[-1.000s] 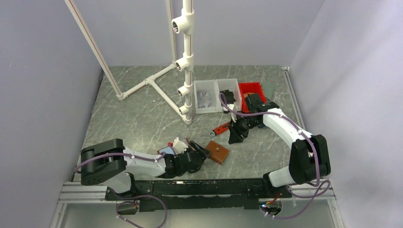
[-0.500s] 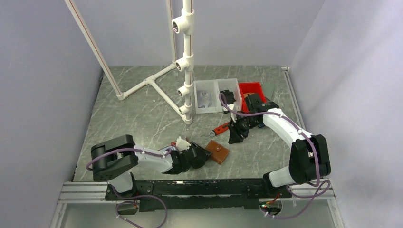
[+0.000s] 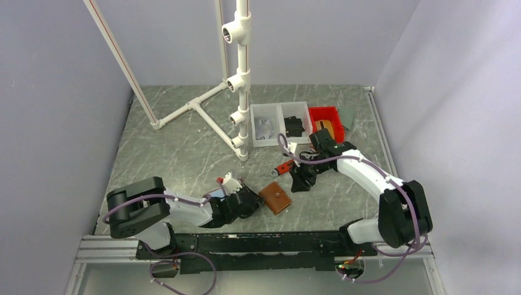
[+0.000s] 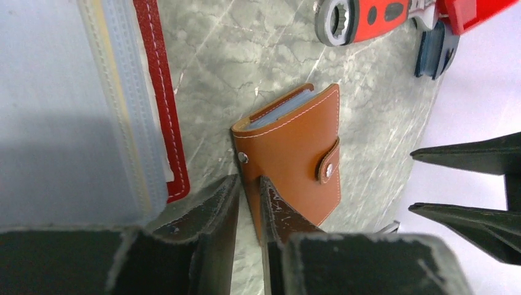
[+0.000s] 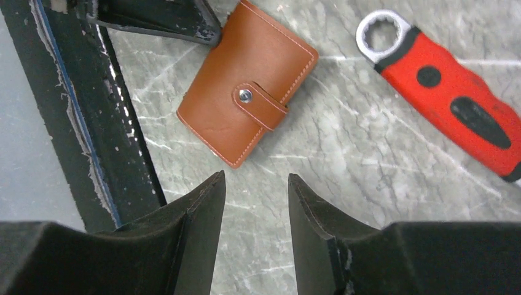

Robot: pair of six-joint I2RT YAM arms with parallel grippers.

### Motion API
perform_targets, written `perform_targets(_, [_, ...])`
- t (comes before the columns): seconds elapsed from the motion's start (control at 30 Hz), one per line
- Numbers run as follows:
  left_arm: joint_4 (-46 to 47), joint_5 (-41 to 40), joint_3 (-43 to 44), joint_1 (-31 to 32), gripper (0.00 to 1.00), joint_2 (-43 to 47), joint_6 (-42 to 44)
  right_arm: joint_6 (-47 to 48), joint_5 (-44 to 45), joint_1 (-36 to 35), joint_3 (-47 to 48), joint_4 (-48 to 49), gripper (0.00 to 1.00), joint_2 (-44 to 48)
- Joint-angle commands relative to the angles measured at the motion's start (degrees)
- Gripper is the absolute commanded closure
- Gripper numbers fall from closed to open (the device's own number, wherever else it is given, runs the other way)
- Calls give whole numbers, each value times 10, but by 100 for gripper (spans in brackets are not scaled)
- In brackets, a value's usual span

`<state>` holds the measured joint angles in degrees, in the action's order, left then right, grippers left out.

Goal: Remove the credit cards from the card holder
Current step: Move the card holder to the center of the board, then open the card holder at the center of the board.

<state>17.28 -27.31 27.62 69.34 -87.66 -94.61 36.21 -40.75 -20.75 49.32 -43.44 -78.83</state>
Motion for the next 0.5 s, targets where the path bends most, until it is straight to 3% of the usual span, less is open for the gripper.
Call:
perform_targets(0.0, [90,-1,-46,-4,78,-3,101,6,4,-24,-27,89,55,52])
perform_targets(0.13, [167,19,-60,-6,79,-26,119,29,5,-48,-57,123,55,78])
perform_targets(0.3, [252,47,-82,-7,65,-38,140,51,36,-86,-72,134,55,79])
perform_targets(0.47, [225,56,-80,-7,53,-32,125,71,63,-112,-83,145,54,74])
